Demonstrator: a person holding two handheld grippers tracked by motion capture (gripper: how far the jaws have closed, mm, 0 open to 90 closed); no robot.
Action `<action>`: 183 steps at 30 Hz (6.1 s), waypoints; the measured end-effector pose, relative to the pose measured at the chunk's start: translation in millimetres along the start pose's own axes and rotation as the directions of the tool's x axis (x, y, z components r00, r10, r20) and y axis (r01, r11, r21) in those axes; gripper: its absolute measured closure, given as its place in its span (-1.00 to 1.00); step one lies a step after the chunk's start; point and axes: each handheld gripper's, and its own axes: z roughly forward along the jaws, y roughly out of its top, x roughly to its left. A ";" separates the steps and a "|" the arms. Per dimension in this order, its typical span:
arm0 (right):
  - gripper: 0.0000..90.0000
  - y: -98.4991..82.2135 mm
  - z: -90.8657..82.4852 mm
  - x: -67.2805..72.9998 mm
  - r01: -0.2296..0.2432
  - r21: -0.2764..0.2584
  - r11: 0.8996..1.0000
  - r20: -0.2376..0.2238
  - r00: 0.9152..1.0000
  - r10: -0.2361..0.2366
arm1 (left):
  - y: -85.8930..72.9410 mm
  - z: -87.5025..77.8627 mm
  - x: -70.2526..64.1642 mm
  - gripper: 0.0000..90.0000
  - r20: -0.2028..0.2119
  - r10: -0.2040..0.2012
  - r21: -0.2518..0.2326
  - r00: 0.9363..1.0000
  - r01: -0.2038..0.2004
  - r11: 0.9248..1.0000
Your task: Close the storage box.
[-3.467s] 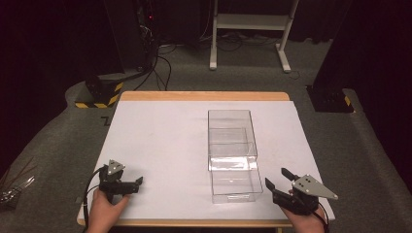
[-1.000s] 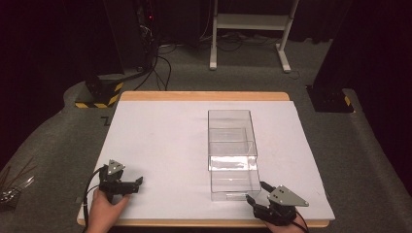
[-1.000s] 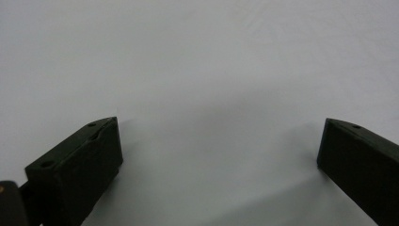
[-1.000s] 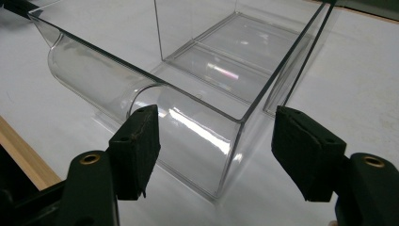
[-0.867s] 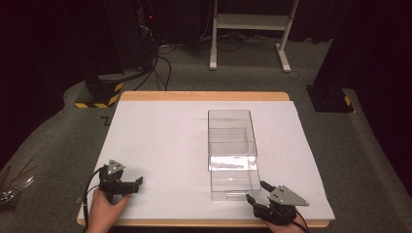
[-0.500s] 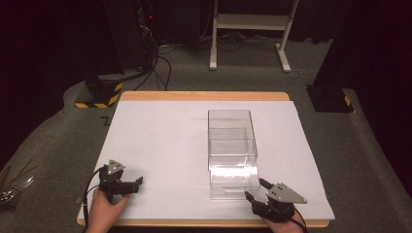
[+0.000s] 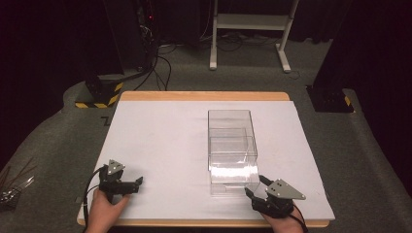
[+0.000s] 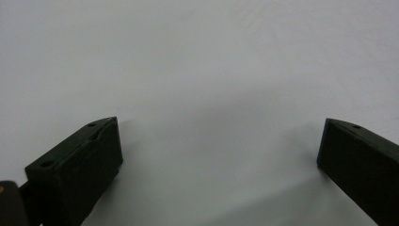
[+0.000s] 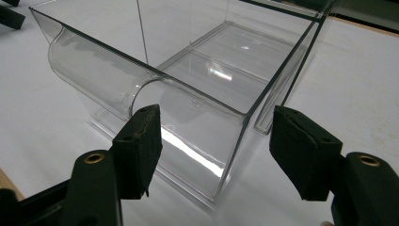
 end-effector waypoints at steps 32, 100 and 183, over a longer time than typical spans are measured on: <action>-0.18 0.9 11.6 -13.2 -0.024 0.002 1.000 0.043 0.999 0.024 | 0.0 0.0 0.0 -0.99 0.000 0.000 0.000 1.000 0.000 1.000; -0.26 29.1 65.2 -57.0 -0.097 0.024 0.995 0.076 0.993 0.095 | 0.0 0.0 -0.1 -0.99 0.000 0.000 0.000 1.000 0.000 1.000; -0.19 -35.4 21.6 -91.3 -0.172 0.079 0.982 0.204 0.967 0.153 | -0.3 -0.2 -0.1 -0.99 -0.002 0.003 -0.001 1.000 -0.003 1.000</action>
